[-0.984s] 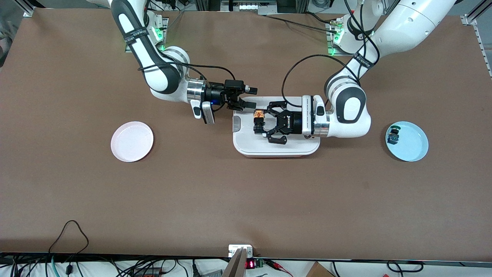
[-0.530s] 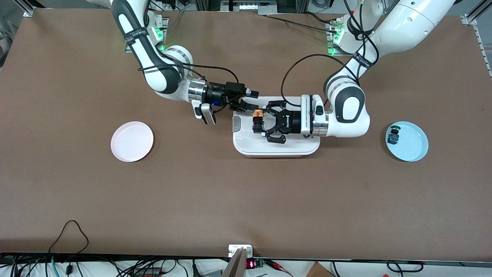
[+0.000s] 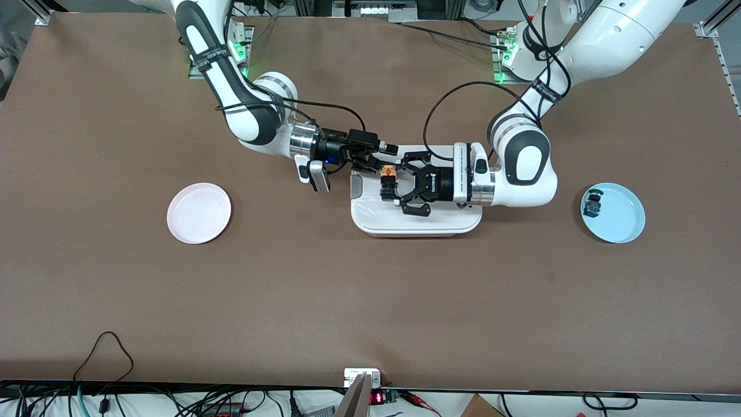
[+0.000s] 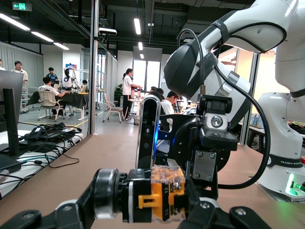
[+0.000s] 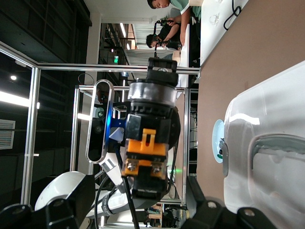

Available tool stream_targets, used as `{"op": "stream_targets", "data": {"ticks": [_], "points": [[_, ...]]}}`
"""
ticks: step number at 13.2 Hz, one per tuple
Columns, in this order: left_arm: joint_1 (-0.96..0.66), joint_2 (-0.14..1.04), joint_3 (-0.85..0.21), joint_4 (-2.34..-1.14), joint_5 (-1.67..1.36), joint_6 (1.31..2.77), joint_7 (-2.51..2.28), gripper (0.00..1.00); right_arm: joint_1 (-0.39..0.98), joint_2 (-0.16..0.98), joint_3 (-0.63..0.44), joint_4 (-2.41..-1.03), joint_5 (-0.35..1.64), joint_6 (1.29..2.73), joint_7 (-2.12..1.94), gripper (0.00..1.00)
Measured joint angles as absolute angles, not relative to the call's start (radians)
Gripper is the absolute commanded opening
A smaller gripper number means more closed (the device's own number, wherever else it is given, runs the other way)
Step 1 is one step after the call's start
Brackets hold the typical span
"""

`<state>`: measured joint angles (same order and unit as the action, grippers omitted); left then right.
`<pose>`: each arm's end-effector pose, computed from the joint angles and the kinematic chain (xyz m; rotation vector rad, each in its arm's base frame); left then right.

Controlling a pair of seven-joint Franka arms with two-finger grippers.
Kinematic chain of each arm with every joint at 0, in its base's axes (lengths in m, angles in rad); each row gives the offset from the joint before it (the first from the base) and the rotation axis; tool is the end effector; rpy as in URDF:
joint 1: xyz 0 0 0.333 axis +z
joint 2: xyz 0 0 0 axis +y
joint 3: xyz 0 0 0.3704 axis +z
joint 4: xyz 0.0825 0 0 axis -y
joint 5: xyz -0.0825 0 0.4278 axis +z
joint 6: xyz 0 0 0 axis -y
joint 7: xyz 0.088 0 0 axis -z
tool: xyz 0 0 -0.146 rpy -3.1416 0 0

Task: Transfer orange switch to right arm and place
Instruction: 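Close the right gripper on the orange switch beside the left gripper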

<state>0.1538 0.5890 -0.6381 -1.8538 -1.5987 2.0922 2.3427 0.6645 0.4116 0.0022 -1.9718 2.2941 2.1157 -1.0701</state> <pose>0.6252 -0.3682 0.3076 1.2500 -1.1829 1.1319 0.5290 0.4917 0.3121 -1.5552 0.1310 -0.1961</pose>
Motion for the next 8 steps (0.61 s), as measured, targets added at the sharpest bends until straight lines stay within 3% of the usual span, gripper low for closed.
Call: {"op": "stream_targets", "data": {"ticks": [8], "points": [[0.154,0.589,-0.639,-1.847,-1.612,2.092,2.343,0.0,0.664,0.416,-0.003,-1.958,2.295,2.117,-1.067,0.64]]}}
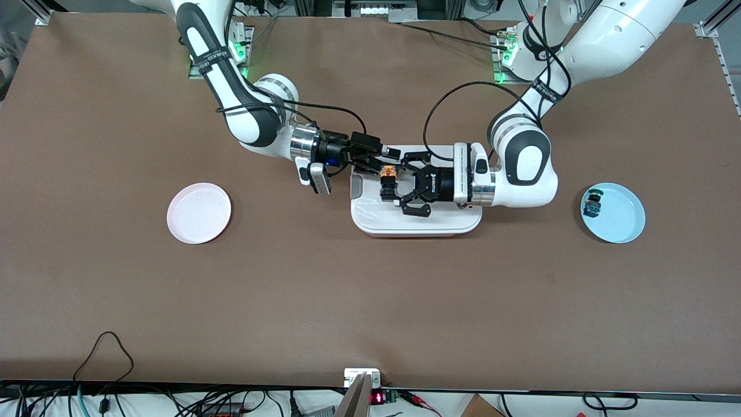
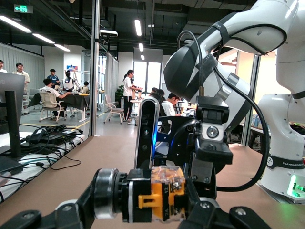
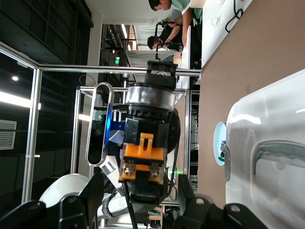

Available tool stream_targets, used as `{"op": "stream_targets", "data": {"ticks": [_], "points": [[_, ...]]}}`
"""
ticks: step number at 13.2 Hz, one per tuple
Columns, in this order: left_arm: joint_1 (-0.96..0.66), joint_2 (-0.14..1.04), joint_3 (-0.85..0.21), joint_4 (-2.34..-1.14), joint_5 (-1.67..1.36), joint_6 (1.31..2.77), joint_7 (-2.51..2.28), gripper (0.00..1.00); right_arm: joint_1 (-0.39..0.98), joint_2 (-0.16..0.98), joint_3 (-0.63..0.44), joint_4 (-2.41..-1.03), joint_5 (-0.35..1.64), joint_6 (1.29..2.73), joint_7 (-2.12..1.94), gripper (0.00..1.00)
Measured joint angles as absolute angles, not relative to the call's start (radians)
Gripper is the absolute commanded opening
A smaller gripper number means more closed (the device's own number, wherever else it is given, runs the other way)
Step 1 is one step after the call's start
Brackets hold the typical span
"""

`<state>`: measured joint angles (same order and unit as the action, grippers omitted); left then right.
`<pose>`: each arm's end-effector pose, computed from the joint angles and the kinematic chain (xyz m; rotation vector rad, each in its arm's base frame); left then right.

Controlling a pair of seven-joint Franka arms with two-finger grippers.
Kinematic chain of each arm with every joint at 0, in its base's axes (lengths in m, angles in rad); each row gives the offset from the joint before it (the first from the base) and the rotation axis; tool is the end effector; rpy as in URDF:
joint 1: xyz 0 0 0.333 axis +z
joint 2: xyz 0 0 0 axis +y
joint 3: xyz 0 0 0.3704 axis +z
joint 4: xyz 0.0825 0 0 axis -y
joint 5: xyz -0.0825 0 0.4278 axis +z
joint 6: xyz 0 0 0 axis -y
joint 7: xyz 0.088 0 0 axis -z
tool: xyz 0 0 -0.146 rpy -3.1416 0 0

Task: Transfer orange switch to right arm and place
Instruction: 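Close the right gripper on the orange switch beside the left gripper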

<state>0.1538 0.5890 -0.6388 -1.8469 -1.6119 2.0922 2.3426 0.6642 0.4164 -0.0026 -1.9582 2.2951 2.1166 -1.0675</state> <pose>0.6284 -0.3685 0.3116 1.2497 -1.1699 1.1440 0.5348 0.4917 0.3152 -1.5502 0.1320 -0.2041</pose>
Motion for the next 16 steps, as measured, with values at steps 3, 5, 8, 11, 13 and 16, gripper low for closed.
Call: {"op": "stream_targets", "data": {"ticks": [3,5,8,11,13,16], "points": [[0.147,0.589,-0.641,-1.847,-1.639,2.092,2.343,0.0,0.663,0.416,-0.006,-1.957,2.295,2.117,-1.064,0.64],[0.145,0.589,-0.641,-1.847,-1.642,2.092,2.343,0.0,0.661,0.416,-0.01,-1.956,2.295,2.117,-1.05,0.63],[0.145,0.589,-0.641,-1.846,-1.642,2.092,2.343,0.0,0.654,0.416,-0.016,-1.956,2.295,2.117,-1.037,0.63],[0.144,0.589,-0.649,-1.846,-1.642,2.092,2.343,0.0,0.65,0.416,-0.018,-1.954,2.295,2.117,-1.03,0.63],[0.144,0.588,-0.65,-1.846,-1.642,2.092,2.343,0.0,0.644,0.416,-0.019,-1.944,2.291,2.117,-1.003,0.63],[0.144,0.588,-0.65,-1.846,-1.642,2.092,2.343,0.0,0.628,0.416,-0.022,-1.922,2.256,2.117,-0.956,0.63]]}}
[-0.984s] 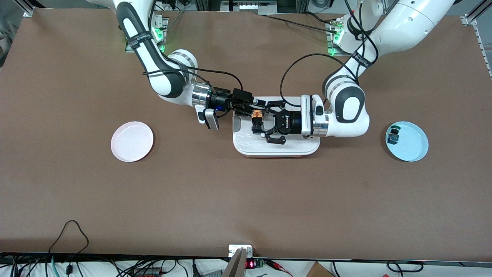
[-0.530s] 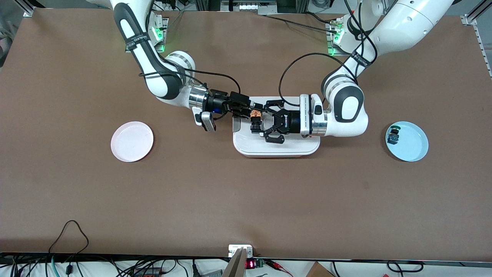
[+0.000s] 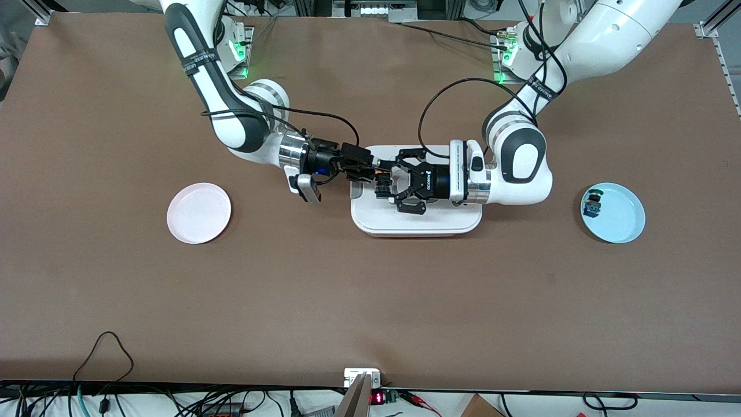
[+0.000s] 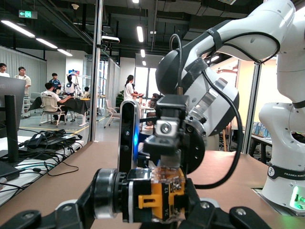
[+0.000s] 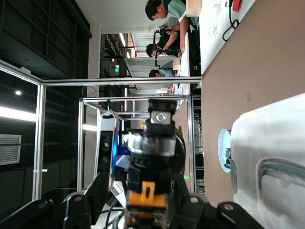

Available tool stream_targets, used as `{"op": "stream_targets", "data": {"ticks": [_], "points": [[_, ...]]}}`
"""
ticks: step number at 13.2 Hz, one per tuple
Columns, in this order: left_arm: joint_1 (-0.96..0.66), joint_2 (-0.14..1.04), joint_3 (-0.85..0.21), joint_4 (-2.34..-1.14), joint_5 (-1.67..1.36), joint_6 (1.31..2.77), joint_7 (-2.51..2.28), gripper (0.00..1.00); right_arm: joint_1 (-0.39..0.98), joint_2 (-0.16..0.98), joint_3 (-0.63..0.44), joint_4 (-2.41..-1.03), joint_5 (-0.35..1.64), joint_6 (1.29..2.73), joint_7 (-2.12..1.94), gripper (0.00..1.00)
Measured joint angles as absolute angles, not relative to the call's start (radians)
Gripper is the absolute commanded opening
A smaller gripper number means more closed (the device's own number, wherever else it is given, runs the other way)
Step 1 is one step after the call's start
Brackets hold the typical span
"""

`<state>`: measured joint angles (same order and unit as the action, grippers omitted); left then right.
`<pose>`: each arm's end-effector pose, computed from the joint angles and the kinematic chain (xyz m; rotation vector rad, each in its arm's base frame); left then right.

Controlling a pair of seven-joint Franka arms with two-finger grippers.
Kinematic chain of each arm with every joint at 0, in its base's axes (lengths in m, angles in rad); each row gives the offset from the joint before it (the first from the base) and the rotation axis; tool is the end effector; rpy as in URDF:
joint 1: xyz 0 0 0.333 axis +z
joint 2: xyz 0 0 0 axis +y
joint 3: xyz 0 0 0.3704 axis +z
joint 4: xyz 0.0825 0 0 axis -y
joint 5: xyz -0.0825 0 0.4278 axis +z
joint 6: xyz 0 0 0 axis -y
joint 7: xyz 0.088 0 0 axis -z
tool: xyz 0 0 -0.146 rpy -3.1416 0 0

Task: Transfer orange switch to right arm and place
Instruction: 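Close the right gripper on the orange switch beside the left gripper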

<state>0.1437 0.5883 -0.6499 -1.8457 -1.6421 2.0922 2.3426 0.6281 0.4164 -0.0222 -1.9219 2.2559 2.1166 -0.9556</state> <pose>0.6235 -0.3807 0.3170 1.2378 -1.1437 1.1460 0.5674 0.4693 0.3314 -1.5378 0.1981 -0.1758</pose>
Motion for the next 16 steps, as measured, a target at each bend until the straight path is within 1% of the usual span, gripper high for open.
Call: {"op": "stream_targets", "data": {"ticks": [1,2,4,12,16], "points": [[0.144,0.588,-0.65,-1.846,-1.642,2.092,2.343,0.0,0.622,0.416,-0.023,-1.918,2.252,2.117,-0.949,0.62],[0.144,0.588,-0.65,-1.845,-1.642,2.092,2.343,0.0,0.618,0.416,-0.023,-1.918,2.251,2.117,-0.947,0.57],[0.144,0.588,-0.65,-1.844,-1.643,2.092,2.343,0.0,0.617,0.417,-0.022,-1.918,2.249,2.117,-0.946,0.51],[0.144,0.587,-0.652,-1.838,-1.647,2.091,2.343,0.0,0.613,0.419,-0.023,-1.91,2.246,2.118,-0.92,0.51],[0.144,0.587,-0.654,-1.827,-1.654,2.091,2.343,0.0,0.589,0.422,-0.023,-1.886,2.191,2.117,-0.865,0.51]]}}
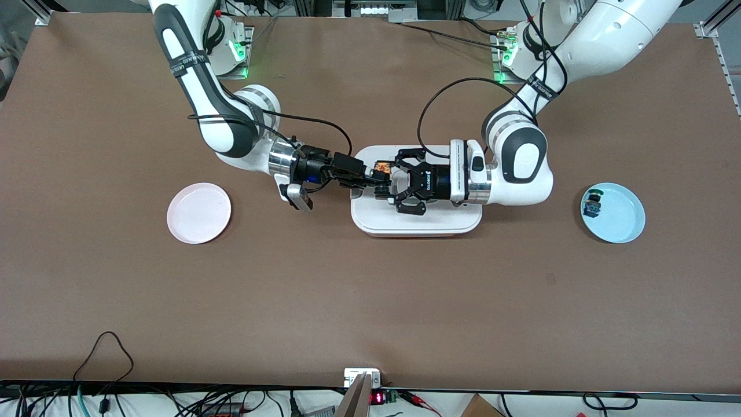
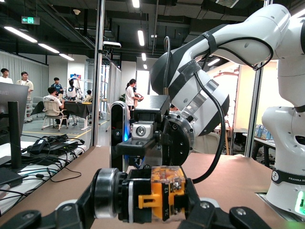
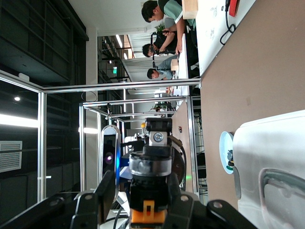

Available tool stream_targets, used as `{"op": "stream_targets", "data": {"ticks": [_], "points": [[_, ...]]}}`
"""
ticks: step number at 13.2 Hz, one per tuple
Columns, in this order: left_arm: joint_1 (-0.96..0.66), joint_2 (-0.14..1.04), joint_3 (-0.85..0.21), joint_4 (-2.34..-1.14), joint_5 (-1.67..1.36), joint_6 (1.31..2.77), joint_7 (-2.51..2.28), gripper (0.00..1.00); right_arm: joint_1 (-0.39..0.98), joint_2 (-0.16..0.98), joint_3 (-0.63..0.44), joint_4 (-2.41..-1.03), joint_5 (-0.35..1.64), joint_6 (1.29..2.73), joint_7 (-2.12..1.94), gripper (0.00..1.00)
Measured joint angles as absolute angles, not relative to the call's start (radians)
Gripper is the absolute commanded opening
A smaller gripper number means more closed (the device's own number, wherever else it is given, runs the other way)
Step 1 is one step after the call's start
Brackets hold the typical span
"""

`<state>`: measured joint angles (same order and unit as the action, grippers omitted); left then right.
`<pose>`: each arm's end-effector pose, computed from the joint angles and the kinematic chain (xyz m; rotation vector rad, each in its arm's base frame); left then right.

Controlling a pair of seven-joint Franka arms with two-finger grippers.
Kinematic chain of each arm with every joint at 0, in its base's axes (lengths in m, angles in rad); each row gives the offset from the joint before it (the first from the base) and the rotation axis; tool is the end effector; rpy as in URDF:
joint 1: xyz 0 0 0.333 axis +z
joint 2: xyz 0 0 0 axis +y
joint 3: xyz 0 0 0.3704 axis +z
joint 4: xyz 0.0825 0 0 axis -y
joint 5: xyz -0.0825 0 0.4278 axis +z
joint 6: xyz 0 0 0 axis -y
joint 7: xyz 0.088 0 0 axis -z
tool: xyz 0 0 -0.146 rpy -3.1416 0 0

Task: Transfer orange switch to right arm and place
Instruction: 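Close the right gripper on the orange switch beside the left gripper, then open the left gripper and pull back while the right gripper takes the switch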

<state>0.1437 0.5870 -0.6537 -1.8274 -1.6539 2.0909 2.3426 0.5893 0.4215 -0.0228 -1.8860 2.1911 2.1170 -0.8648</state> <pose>0.6296 -0.3826 0.3278 1.2268 -1.1355 1.1690 0.5905 0.4537 0.3429 -1.5442 0.2219 -0.1427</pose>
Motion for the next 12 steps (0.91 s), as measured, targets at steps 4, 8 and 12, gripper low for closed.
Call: {"op": "stream_targets", "data": {"ticks": [4,8,12], "points": [[0.145,0.587,-0.654,-1.821,-1.657,2.091,2.341,0.0,0.587,0.426,-0.023,-1.873,2.185,2.118,-0.851,0.37],[0.146,0.586,-0.654,-1.817,-1.659,2.091,2.342,0.0,0.584,0.434,-0.023,-1.867,2.179,2.119,-0.846,0.02],[0.146,0.586,-0.654,-1.811,-1.662,2.091,2.341,0.0,0.583,0.436,-0.023,-1.859,2.178,2.119,-0.843,0.0]]}}
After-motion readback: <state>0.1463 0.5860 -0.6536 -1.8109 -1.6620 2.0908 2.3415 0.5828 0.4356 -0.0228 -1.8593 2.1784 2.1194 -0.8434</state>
